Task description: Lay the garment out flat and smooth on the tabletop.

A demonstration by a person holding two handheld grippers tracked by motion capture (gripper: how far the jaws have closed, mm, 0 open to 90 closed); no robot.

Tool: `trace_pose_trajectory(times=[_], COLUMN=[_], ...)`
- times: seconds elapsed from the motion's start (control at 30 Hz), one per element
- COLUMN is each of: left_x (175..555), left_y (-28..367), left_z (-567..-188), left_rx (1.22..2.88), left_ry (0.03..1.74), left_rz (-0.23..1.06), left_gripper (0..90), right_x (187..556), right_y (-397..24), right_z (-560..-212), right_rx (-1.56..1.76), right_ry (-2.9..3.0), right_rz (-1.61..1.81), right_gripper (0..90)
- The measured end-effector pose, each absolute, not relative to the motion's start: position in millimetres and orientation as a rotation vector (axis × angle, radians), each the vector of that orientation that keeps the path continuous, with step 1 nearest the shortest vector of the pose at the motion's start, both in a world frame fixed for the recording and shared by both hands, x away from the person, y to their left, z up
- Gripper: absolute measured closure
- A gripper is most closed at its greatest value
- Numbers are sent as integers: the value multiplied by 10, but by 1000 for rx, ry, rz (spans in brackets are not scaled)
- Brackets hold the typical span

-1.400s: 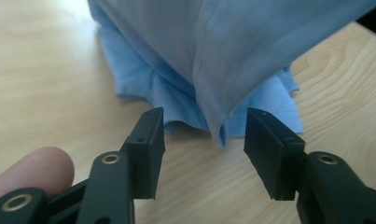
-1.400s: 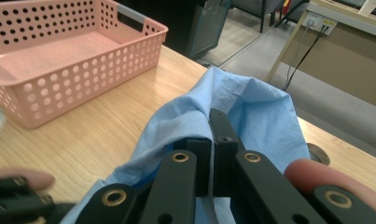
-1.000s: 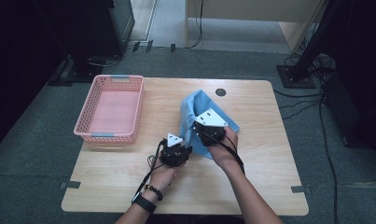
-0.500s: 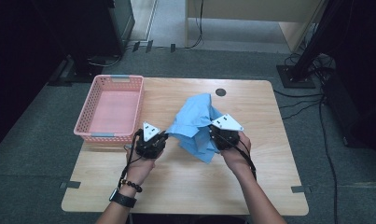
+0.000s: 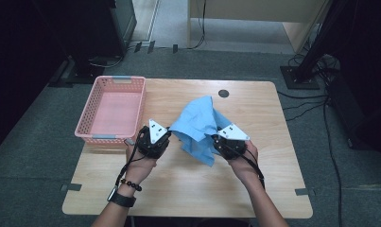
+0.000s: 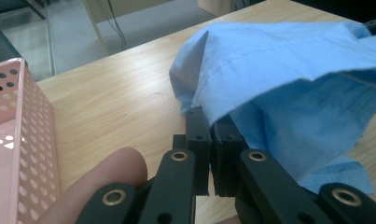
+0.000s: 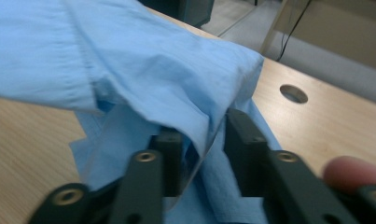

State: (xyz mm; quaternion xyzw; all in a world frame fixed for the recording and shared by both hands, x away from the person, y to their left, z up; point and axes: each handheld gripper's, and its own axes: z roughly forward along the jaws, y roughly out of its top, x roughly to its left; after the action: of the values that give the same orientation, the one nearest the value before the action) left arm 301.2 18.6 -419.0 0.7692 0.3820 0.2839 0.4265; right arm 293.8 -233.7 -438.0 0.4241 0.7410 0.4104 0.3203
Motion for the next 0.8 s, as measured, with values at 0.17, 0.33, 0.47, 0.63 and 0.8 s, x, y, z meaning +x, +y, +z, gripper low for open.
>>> trace_pose_trajectory(times=[0.17, 0.33, 0.47, 0.63, 0.8], left_x=[2994, 2968, 2944, 2925, 2934], left_y=[127, 97, 90, 104, 144], left_z=[-4166, -4150, -4133, -4148, -4220], left_rx=[1925, 1927, 1938, 1952, 1945], left_ry=[935, 917, 888, 867, 883], left_rz=[697, 683, 672, 684, 655], left_gripper=[895, 895, 896, 895, 860], right_x=[2847, 2826, 2927, 2997, 3008], right_y=[-2216, -2071, -1992, -1914, -1947], right_z=[-4341, -4365, -4393, -4370, -4265], right_rx=[957, 826, 837, 880, 949], right_ry=[1943, 1952, 1986, 1946, 1954], right_rz=[1013, 939, 901, 928, 1051], right_gripper=[507, 429, 433, 817, 899])
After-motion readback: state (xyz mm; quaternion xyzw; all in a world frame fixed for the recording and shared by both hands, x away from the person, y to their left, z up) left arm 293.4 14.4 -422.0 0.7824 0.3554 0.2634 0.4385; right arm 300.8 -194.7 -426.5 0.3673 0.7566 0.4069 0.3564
